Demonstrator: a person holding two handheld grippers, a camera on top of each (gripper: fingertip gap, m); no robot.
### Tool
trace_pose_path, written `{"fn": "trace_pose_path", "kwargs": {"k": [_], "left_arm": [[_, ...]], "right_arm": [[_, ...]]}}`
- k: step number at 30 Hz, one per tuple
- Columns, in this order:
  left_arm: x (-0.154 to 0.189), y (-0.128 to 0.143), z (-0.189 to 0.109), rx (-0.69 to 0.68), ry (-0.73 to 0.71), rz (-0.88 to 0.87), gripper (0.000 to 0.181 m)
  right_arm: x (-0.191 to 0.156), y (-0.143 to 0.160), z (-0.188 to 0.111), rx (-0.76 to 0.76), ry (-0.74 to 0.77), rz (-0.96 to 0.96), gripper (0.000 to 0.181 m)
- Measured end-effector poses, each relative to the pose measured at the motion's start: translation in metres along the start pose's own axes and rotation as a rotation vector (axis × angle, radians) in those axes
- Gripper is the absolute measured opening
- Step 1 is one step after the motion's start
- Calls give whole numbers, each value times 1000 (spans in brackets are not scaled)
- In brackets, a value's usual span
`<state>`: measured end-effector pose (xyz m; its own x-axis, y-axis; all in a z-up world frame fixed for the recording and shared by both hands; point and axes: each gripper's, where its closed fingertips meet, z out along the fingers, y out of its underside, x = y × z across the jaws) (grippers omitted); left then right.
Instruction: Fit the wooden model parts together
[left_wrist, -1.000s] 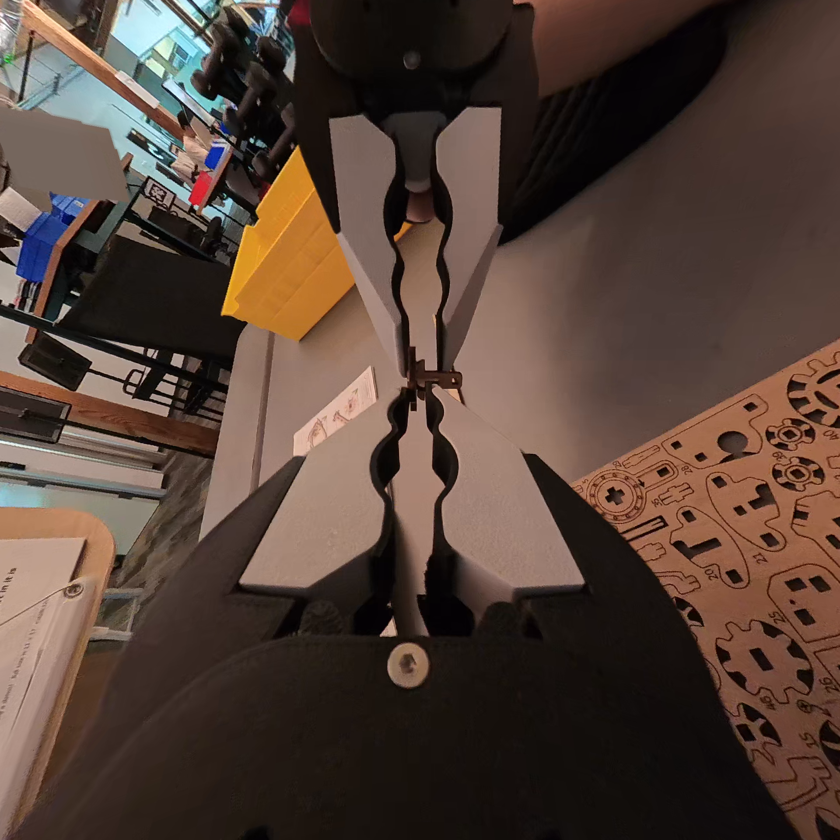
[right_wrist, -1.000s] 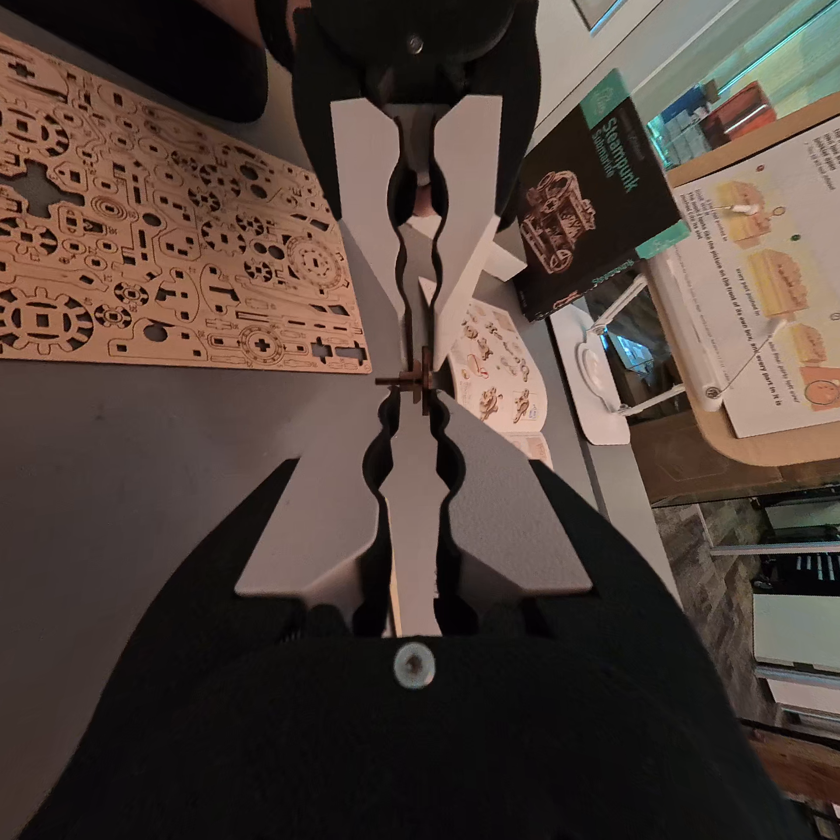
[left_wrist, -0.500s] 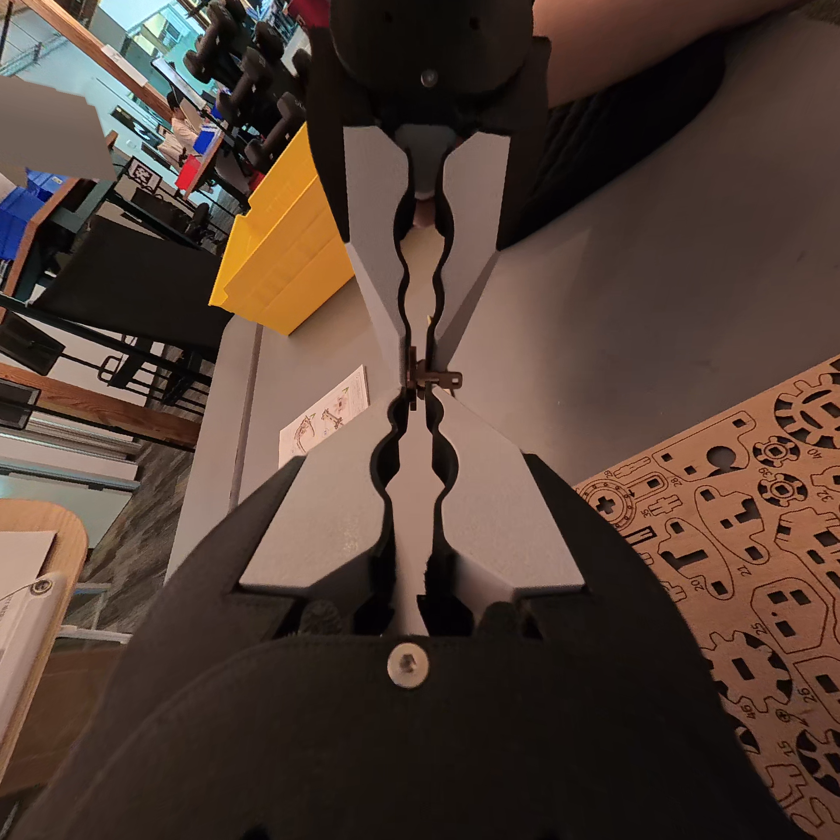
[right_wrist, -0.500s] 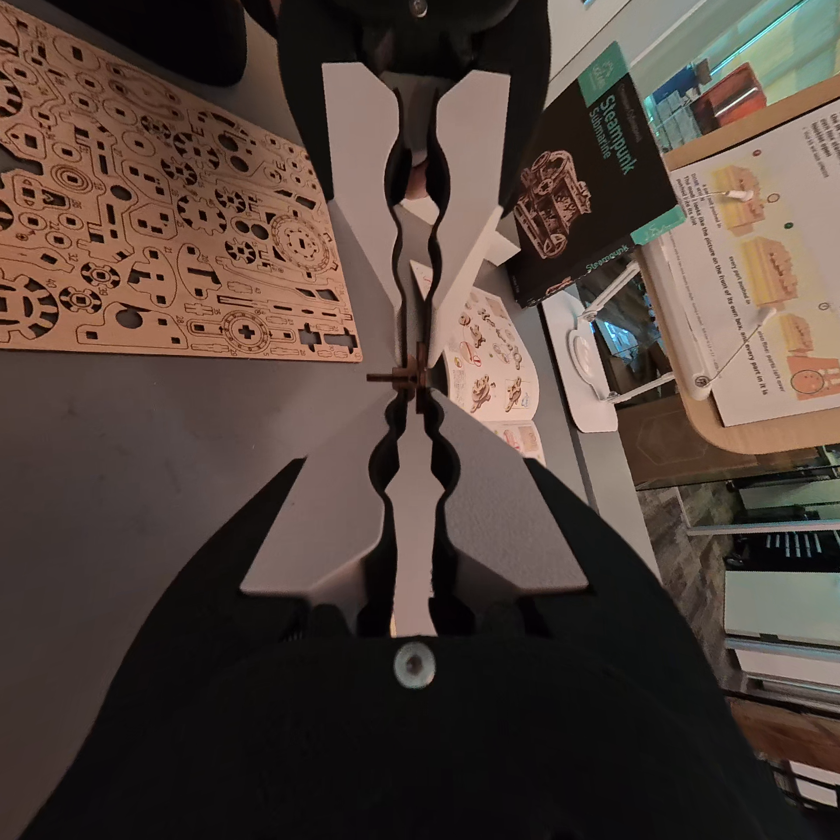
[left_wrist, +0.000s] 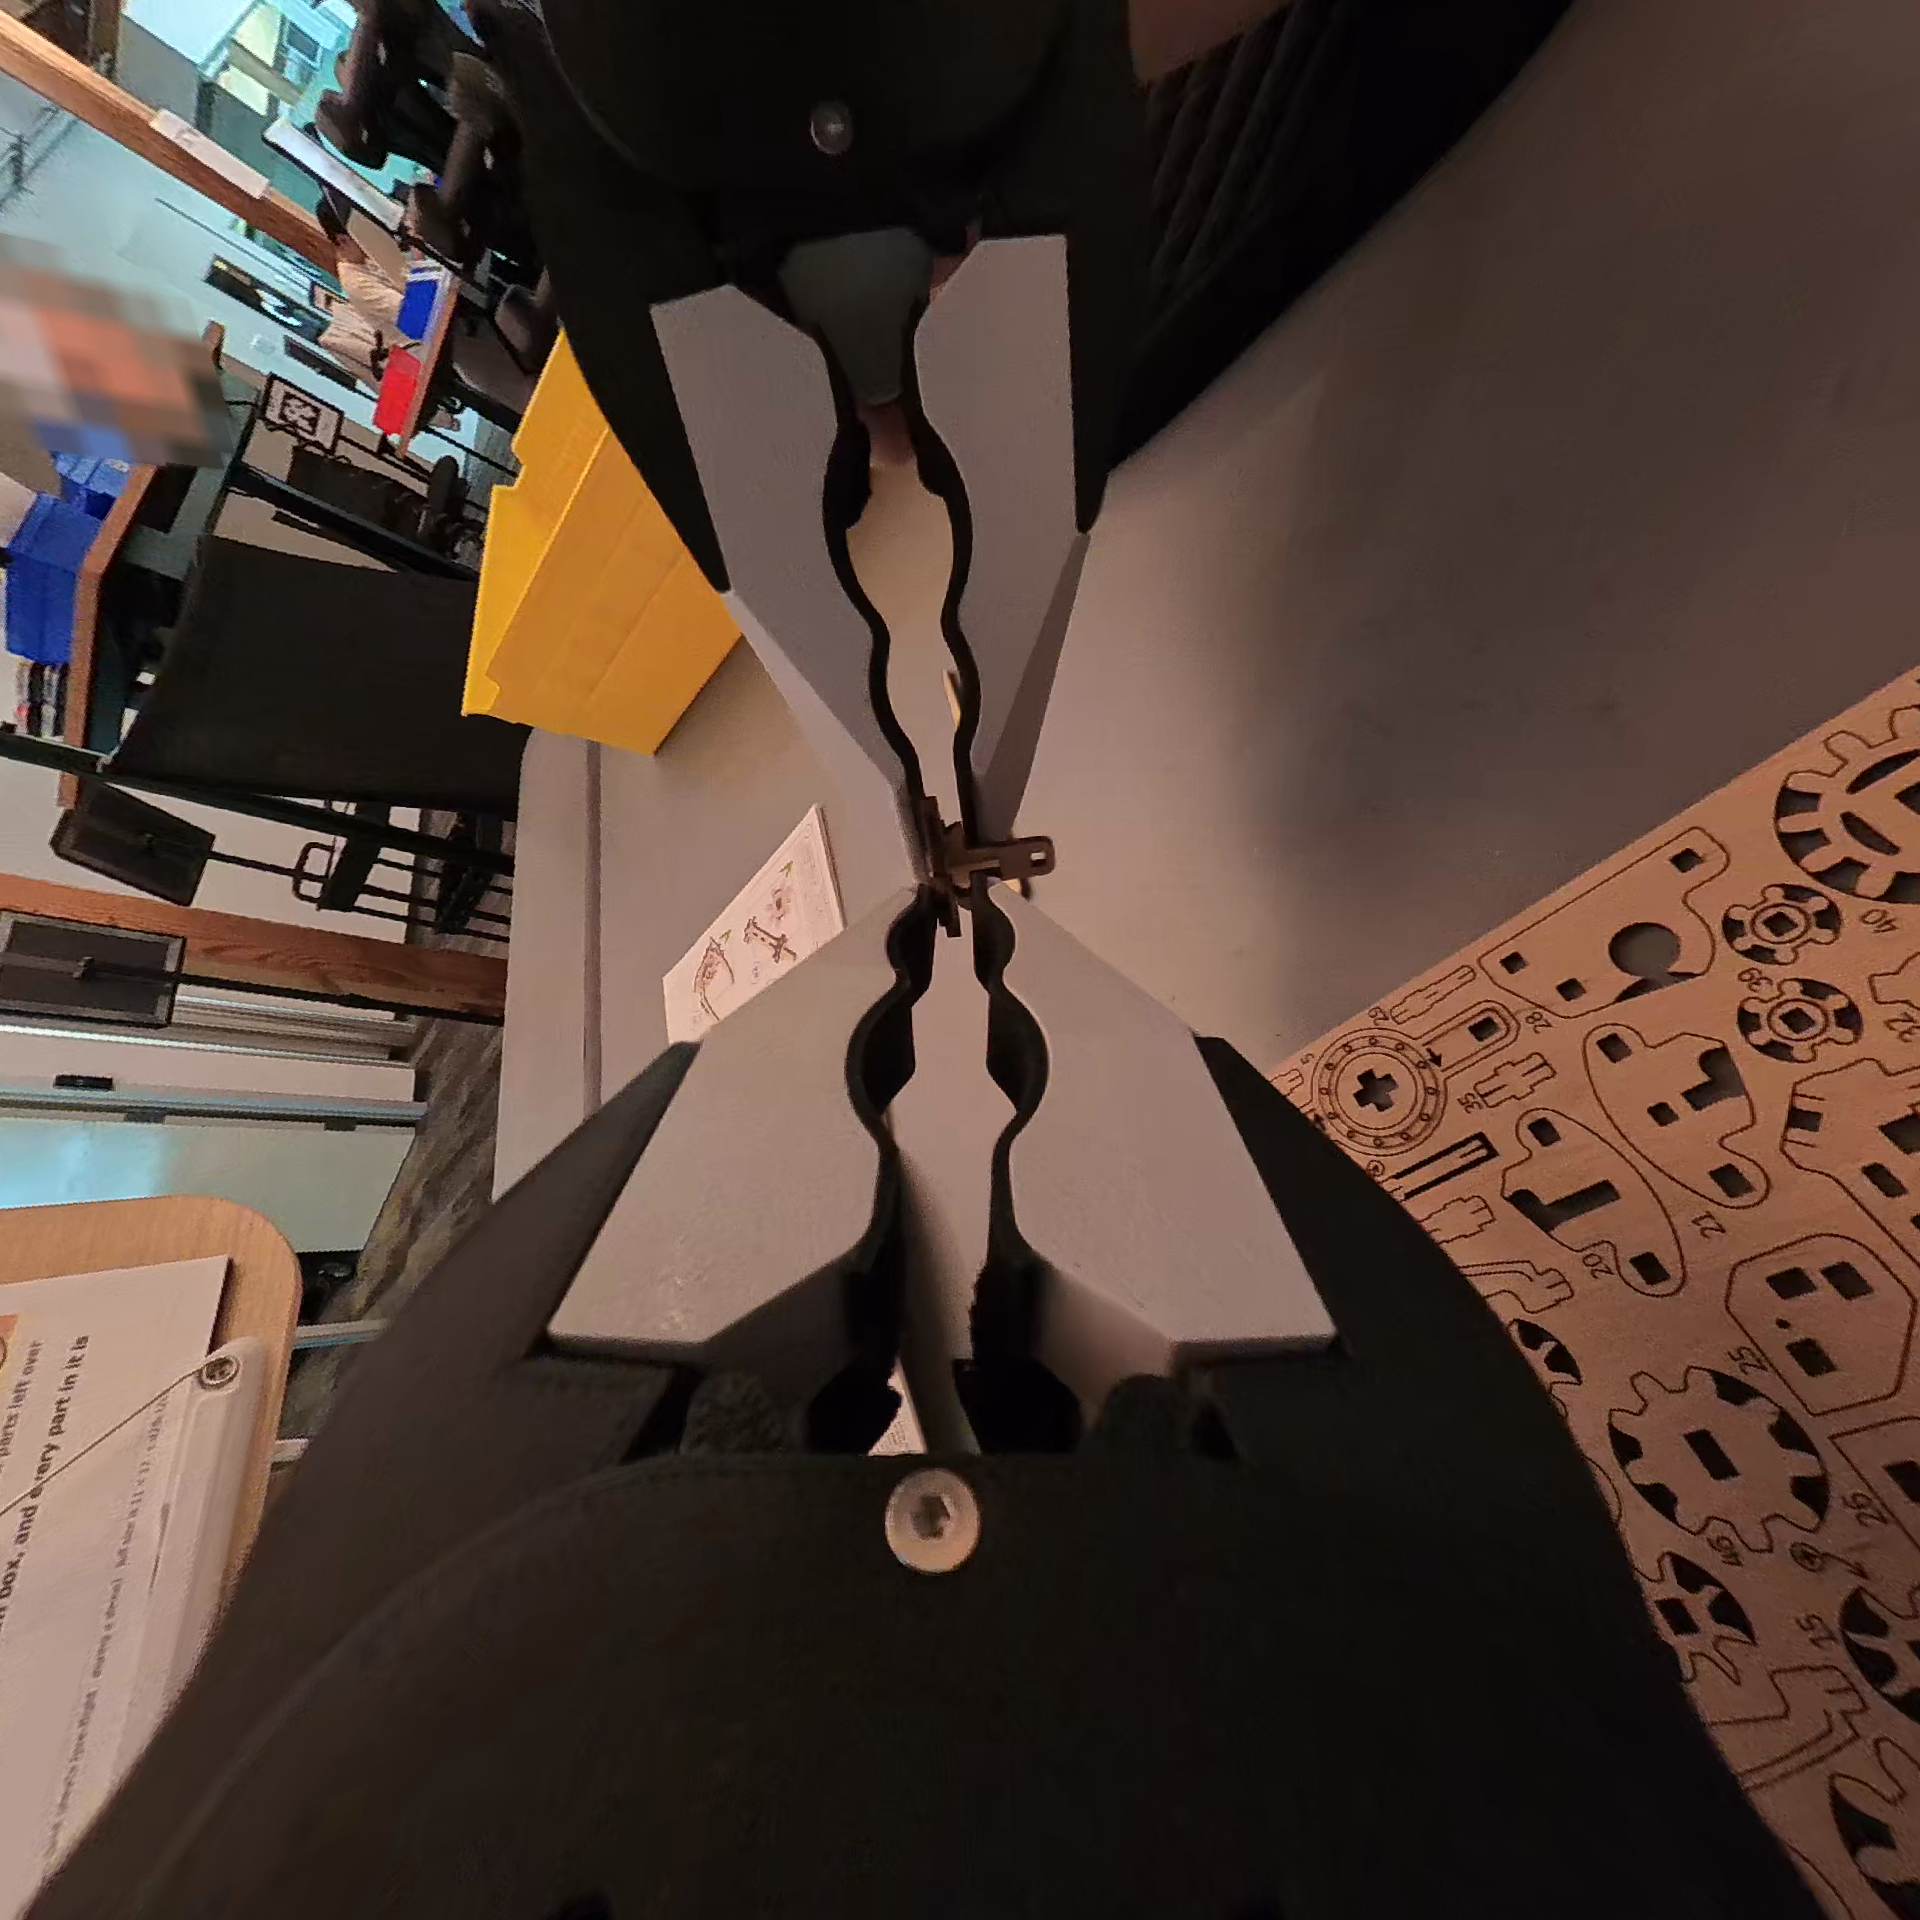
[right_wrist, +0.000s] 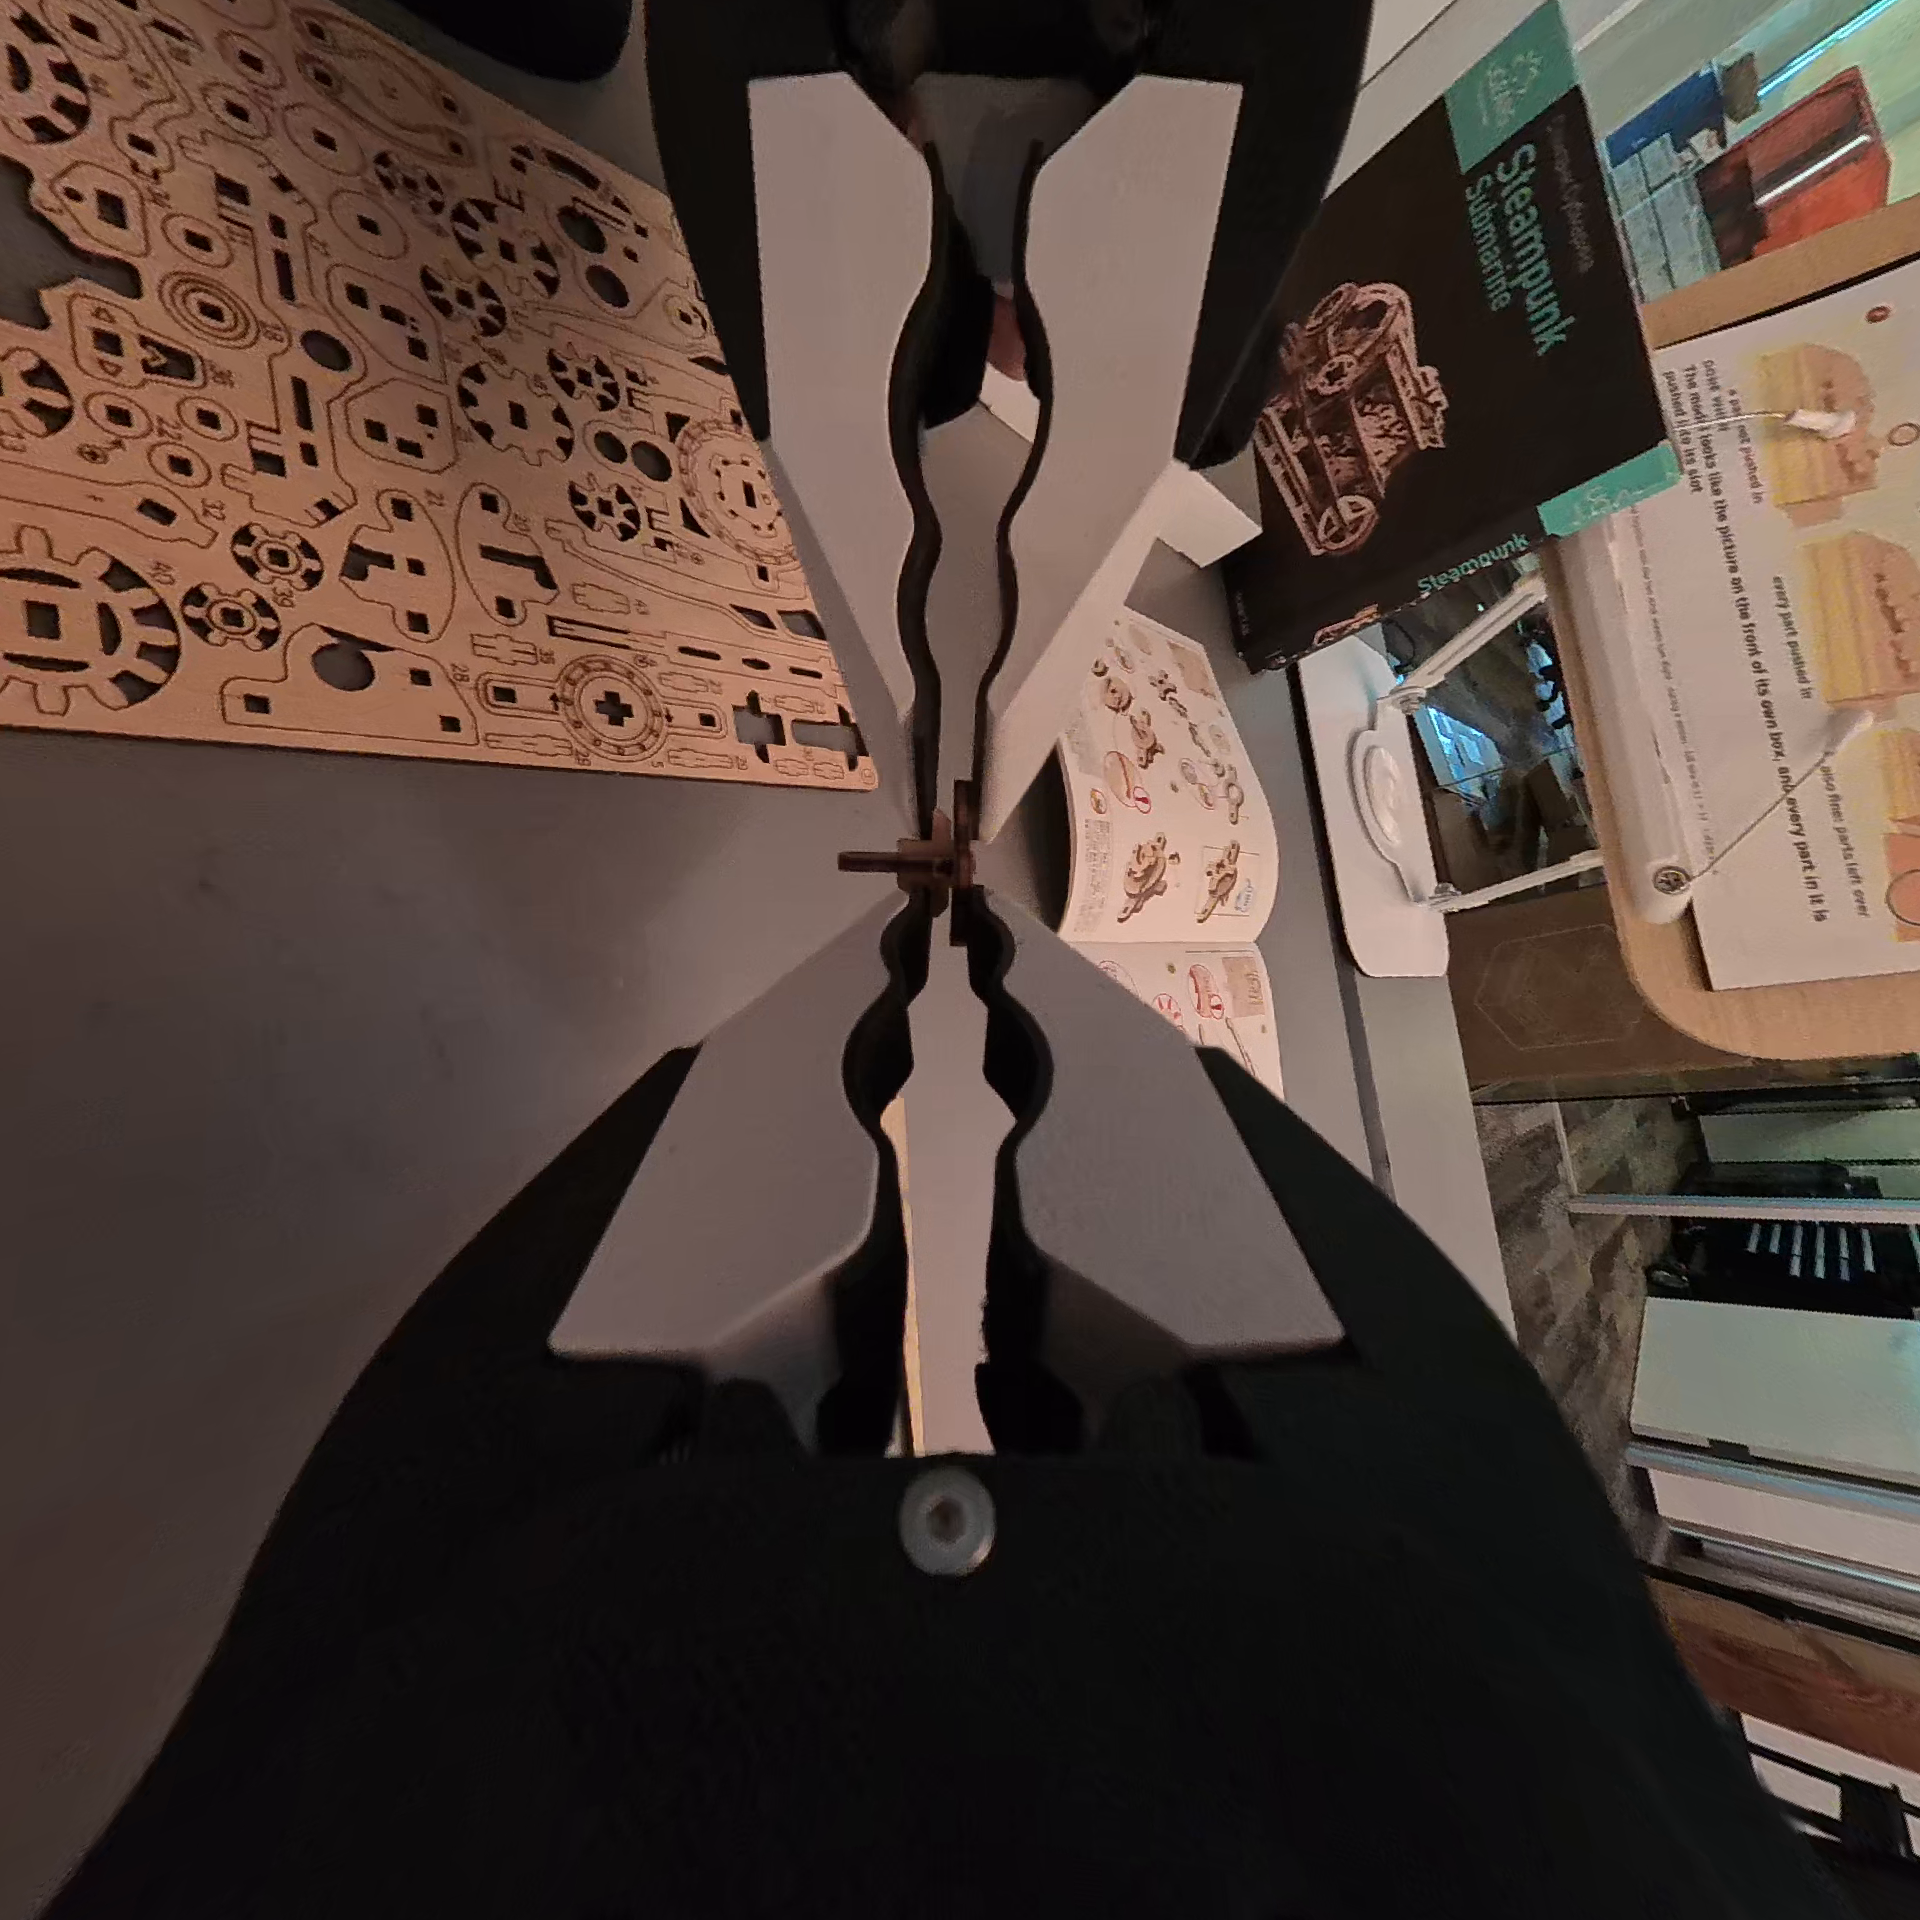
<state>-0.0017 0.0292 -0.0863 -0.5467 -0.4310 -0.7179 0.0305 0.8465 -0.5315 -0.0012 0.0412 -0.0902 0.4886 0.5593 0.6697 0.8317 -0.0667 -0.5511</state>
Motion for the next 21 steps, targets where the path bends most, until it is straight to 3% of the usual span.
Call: {"fn": "trace_pose_path", "kwargs": {"k": [11, 15, 21], "left_arm": [[-3, -3, -2, -6, 8, -16, 4], [-6, -3, 0, -12, -49, 2, 5], [2, -3, 1, -21, -3, 10, 4]], "right_arm": [[3, -2, -4, 1, 15, -18, 5], [6, 0, -4, 7, 31, -14, 5], [-2, 3, 0, -17, -7, -18, 5]]}}
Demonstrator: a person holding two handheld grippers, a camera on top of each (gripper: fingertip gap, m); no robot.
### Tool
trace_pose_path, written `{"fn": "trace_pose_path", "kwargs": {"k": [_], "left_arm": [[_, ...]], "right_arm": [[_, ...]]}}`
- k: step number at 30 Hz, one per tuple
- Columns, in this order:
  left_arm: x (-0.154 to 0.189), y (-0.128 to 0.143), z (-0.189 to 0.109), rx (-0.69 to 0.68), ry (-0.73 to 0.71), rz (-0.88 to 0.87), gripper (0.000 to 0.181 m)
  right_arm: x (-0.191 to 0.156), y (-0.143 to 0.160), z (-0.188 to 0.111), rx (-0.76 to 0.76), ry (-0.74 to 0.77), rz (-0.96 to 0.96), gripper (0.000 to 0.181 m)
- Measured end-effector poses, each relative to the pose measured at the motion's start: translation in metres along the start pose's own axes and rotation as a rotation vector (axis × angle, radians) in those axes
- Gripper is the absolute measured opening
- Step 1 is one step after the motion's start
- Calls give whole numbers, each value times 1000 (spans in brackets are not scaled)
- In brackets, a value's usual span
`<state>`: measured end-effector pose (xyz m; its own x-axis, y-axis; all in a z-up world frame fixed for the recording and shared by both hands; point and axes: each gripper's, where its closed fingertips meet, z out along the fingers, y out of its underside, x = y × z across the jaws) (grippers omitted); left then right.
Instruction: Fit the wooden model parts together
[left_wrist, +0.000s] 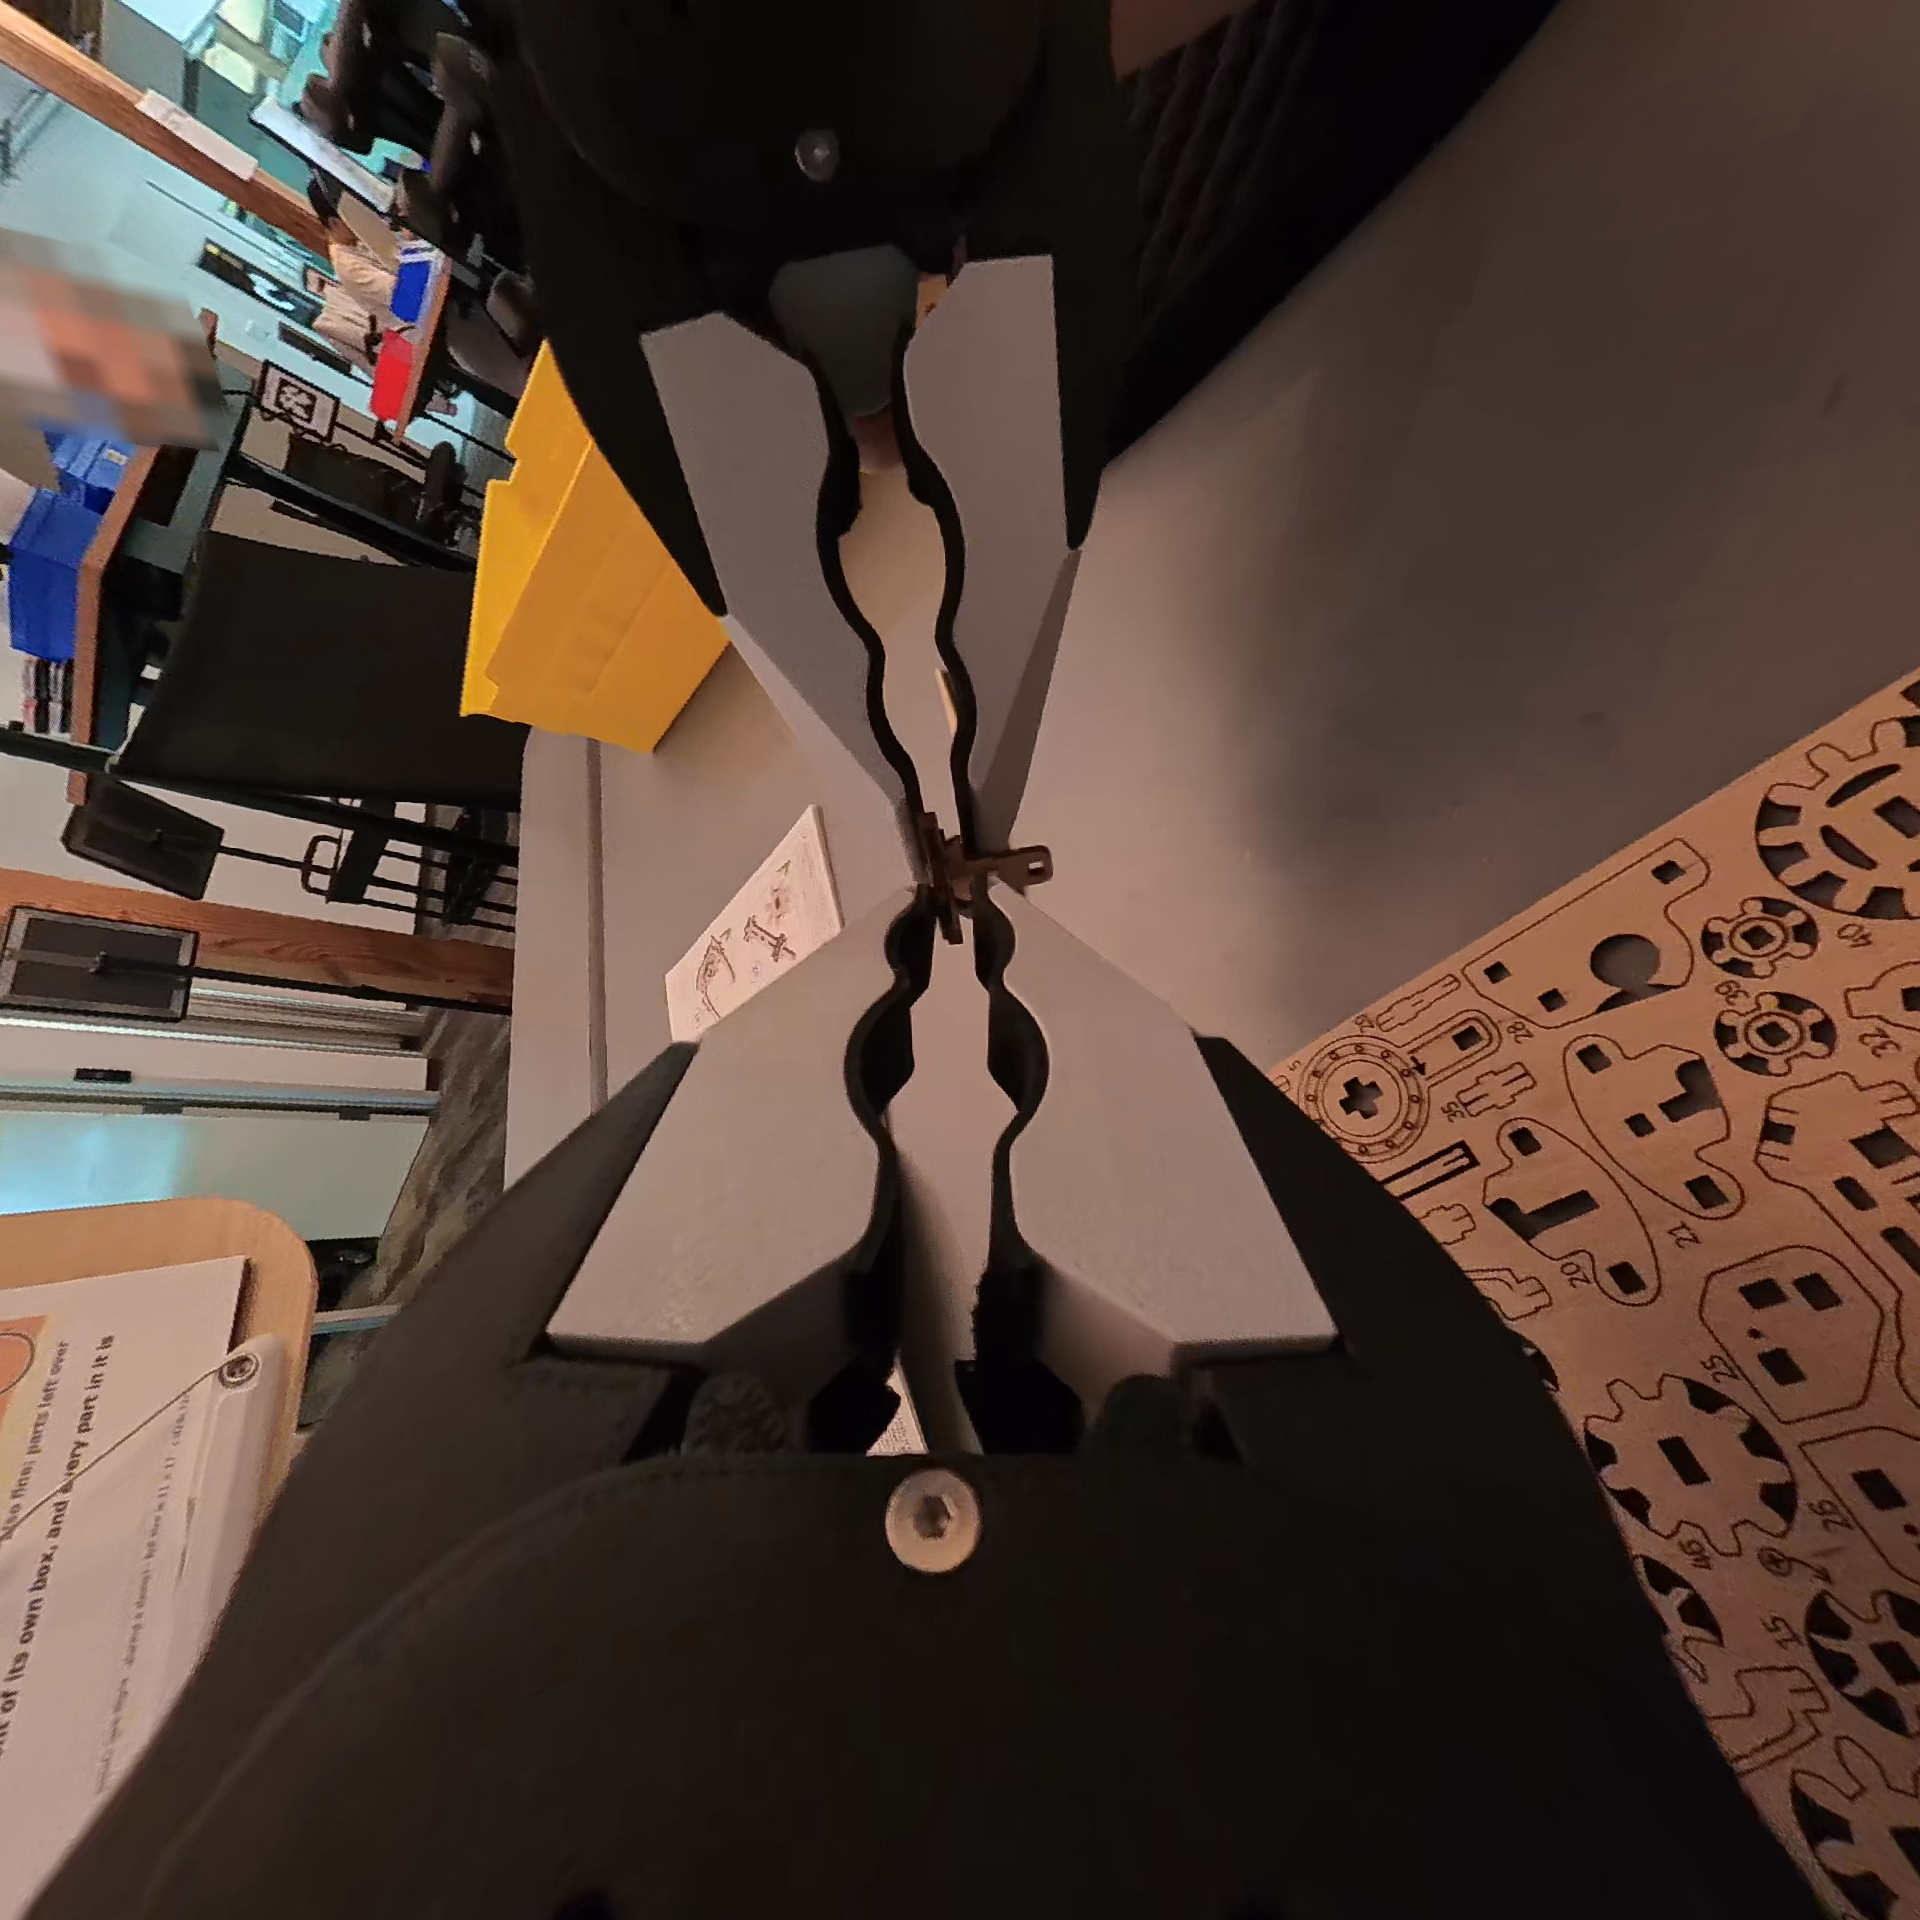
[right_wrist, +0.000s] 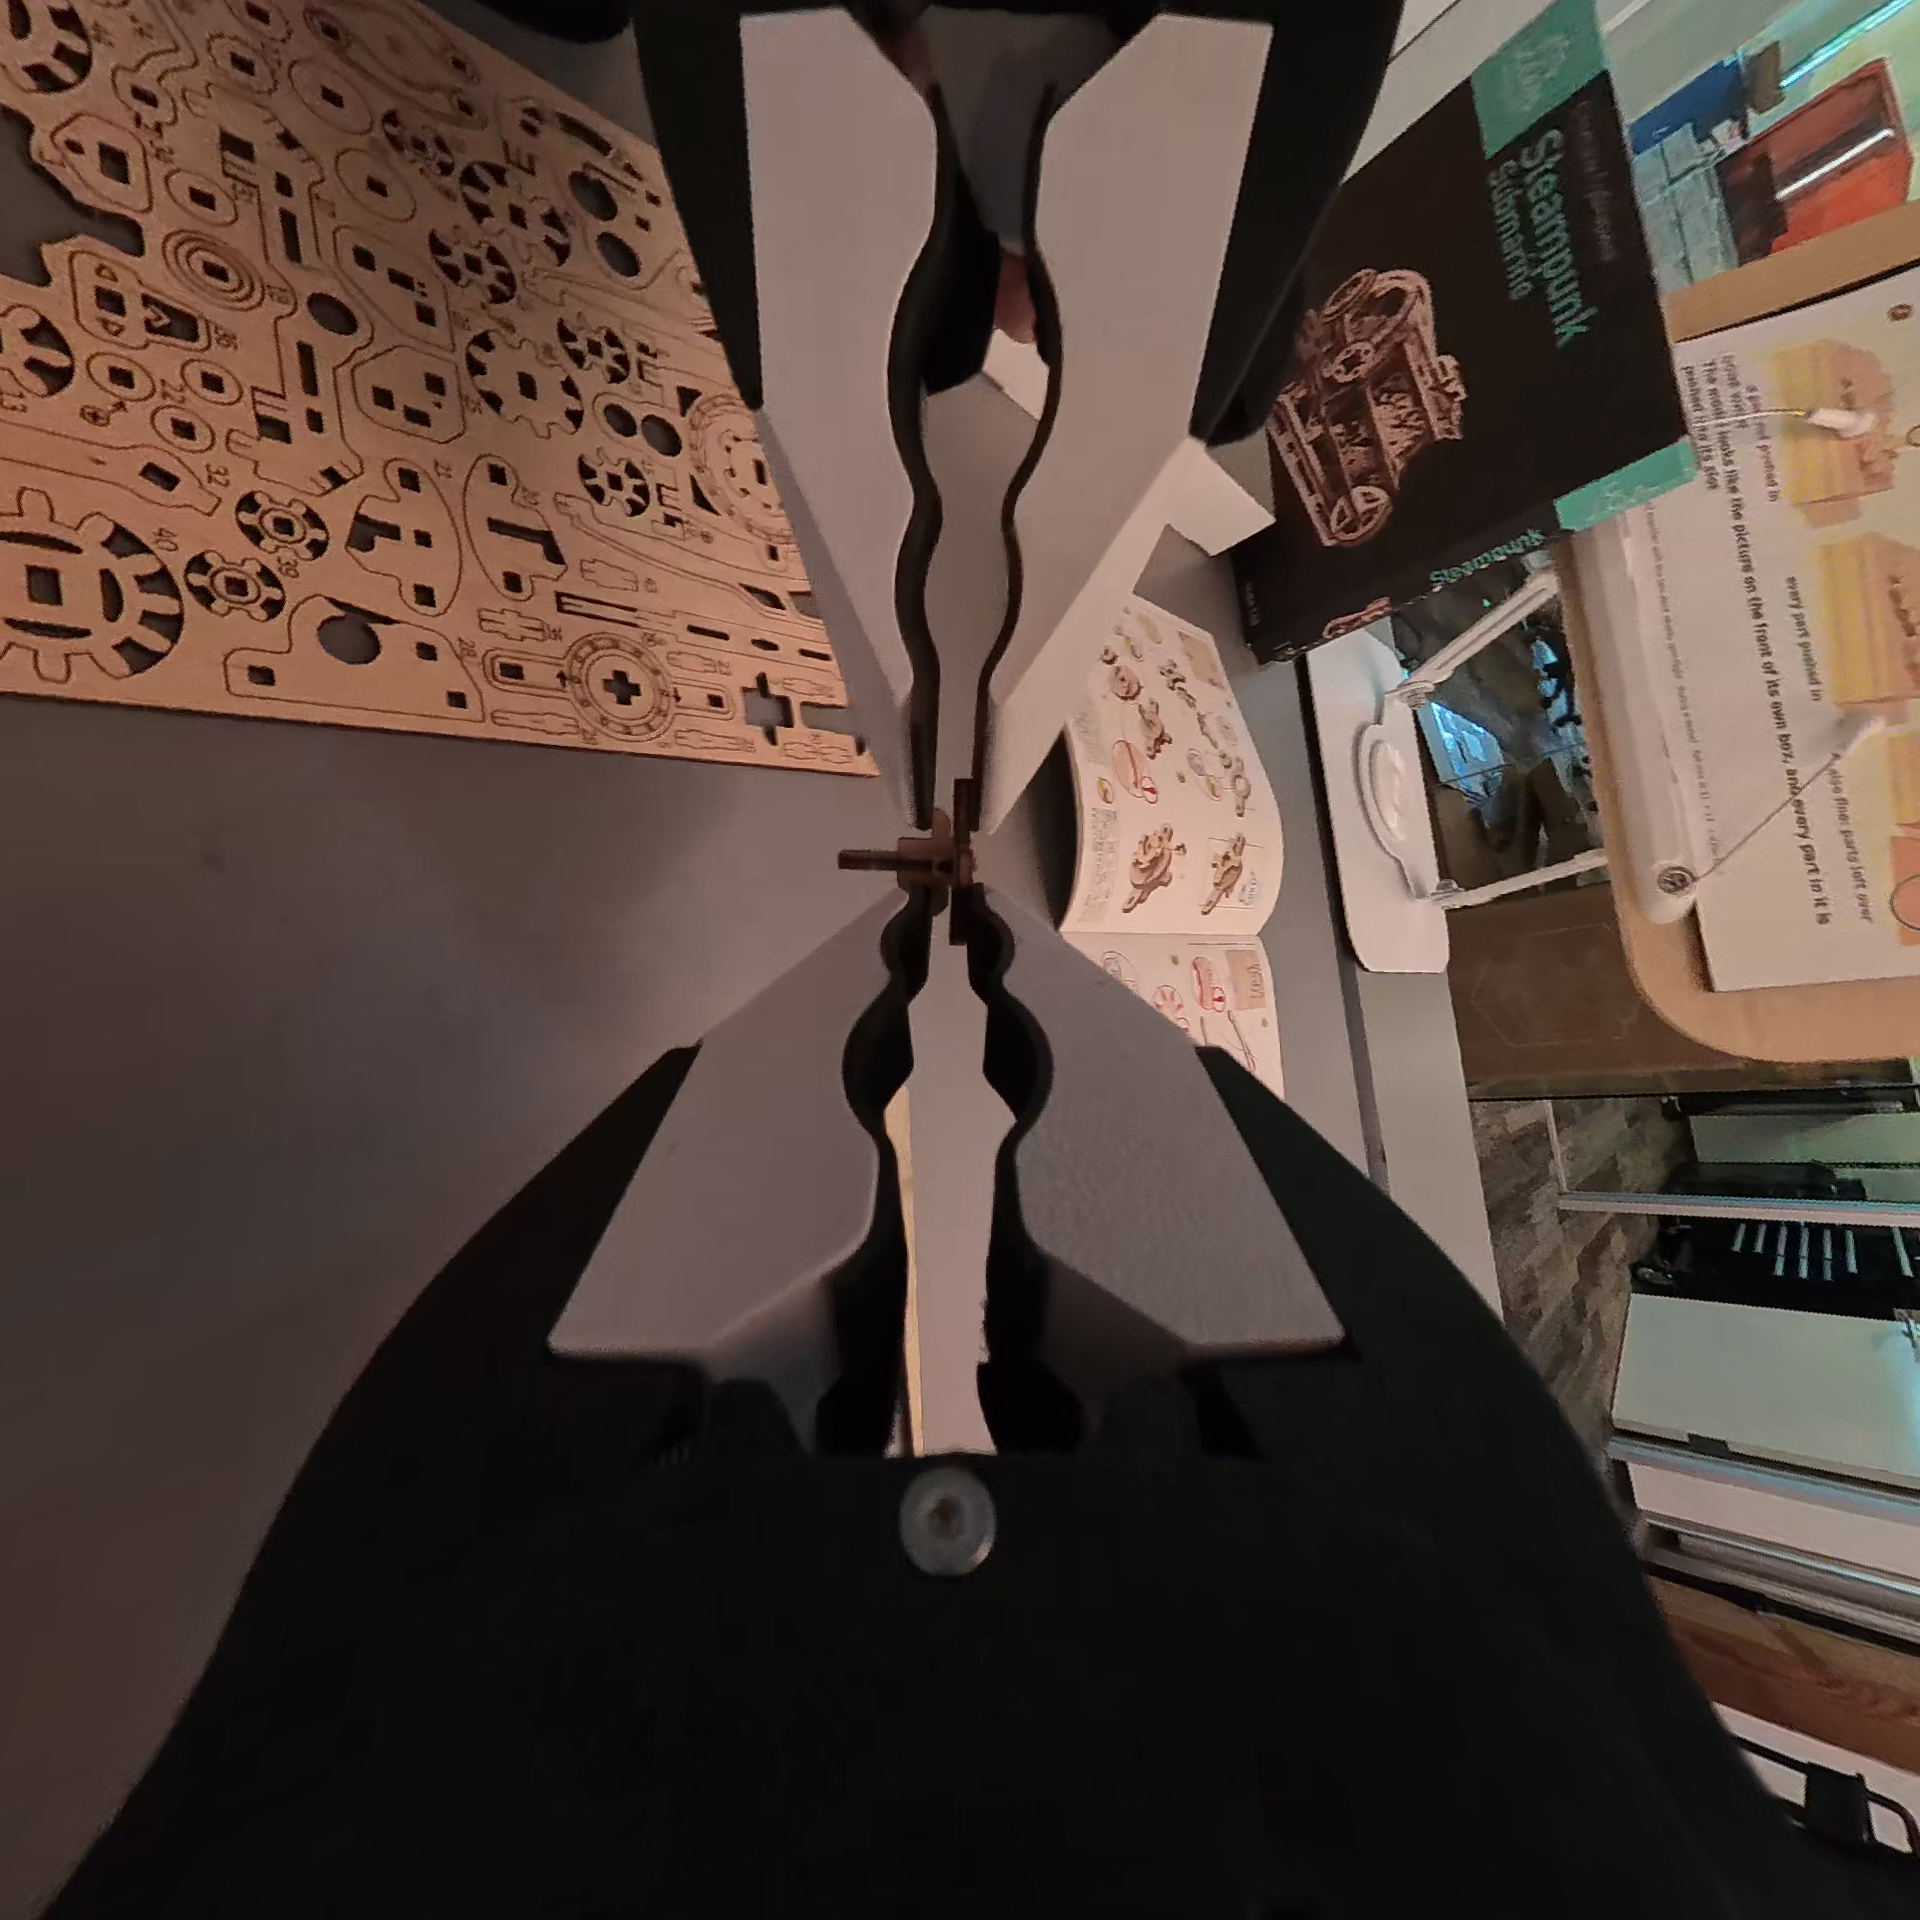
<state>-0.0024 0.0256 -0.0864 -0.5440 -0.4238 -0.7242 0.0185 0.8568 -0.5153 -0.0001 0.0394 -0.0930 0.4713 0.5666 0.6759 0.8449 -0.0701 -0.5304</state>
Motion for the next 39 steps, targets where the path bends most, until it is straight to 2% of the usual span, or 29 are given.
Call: {"fn": "trace_pose_path", "kwargs": {"k": [9, 14, 20, 23, 25, 27, 29, 30, 34, 39], "left_arm": [[-6, -11, -9, 51, 36, -64, 3], [-3, -9, -7, 21, 52, -57, 3], [-12, -9, -7, 60, 3, -105, 4], [-8, -10, -8, 62, 63, -162, 4], [-11, -13, -11, 77, 82, -209, 4], [-22, -14, -12, 130, 43, -284, 4], [-42, -6, -13, 144, -60, -395, 4], [-55, 2, -16, 134, -135, -441, 4], [-78, 16, -22, 106, -279, -544, 4], [-81, 14, -21, 63, -374, -508, 4]], "right_arm": [[4, -12, -9, 68, -3, 45, 4], [1, -9, -6, 41, -15, 41, 4], [10, -10, -7, 113, -6, 131, 5], [4, -11, -8, 122, -71, 174, 4], [7, -14, -10, 142, -56, 184, 5], [17, -15, -13, 176, -30, 253, 7], [32, -6, -15, 159, 7, 350, 26], [37, -1, -16, 153, 21, 385, 28], [49, -6, -15, 234, 27, 572, 24], [60, -10, -9, 308, 64, 810, 24]]}}
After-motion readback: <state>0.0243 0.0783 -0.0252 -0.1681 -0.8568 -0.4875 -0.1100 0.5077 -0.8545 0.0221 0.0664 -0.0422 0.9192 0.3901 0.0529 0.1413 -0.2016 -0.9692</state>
